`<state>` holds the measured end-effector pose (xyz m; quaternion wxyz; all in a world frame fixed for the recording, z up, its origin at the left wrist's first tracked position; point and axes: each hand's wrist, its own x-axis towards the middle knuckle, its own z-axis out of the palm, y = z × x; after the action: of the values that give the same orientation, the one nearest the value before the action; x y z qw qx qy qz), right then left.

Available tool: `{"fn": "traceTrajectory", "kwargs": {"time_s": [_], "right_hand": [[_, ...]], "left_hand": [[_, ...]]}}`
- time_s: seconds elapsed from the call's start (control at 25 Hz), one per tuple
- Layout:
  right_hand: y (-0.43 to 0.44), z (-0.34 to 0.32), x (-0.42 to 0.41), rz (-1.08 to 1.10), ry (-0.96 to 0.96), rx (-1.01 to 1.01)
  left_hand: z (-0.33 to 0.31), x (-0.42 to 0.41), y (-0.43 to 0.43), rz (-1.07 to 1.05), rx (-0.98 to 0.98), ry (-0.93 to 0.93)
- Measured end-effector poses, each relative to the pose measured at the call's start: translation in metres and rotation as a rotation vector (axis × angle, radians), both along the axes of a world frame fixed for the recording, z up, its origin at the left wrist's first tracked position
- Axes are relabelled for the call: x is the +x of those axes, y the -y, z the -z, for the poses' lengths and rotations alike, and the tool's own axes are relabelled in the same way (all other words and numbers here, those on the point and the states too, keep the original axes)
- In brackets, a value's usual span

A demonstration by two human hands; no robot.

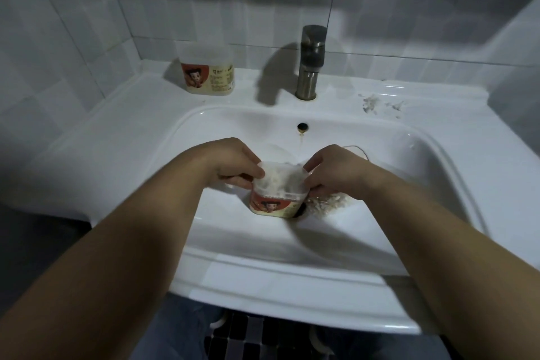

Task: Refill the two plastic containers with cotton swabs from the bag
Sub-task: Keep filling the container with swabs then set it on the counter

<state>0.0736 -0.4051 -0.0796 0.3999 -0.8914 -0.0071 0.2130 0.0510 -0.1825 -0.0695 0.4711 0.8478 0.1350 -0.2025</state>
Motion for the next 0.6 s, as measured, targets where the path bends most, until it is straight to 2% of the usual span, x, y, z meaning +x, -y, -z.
{"fn": "traceTrajectory", "kwargs": {"time_s": [0.4,0.56,0.6], "right_hand": [[-0.001,0.003,0.0,-0.058,0.049,-0.042],[-0.005,0.0,-0.006,-0.285,0.009,-0.016],[-0.008,-0.003,-0.009,-0.362,0.023,-0.072]], "left_hand": [[0.0,-0.001,0.002,-0.017,-0.041,-0.03],[0.002,0.0,-0.002,-0.019,-0.077,-0.08],[0.003,0.0,-0.003,-0.017,-0.083,-0.089]]}}
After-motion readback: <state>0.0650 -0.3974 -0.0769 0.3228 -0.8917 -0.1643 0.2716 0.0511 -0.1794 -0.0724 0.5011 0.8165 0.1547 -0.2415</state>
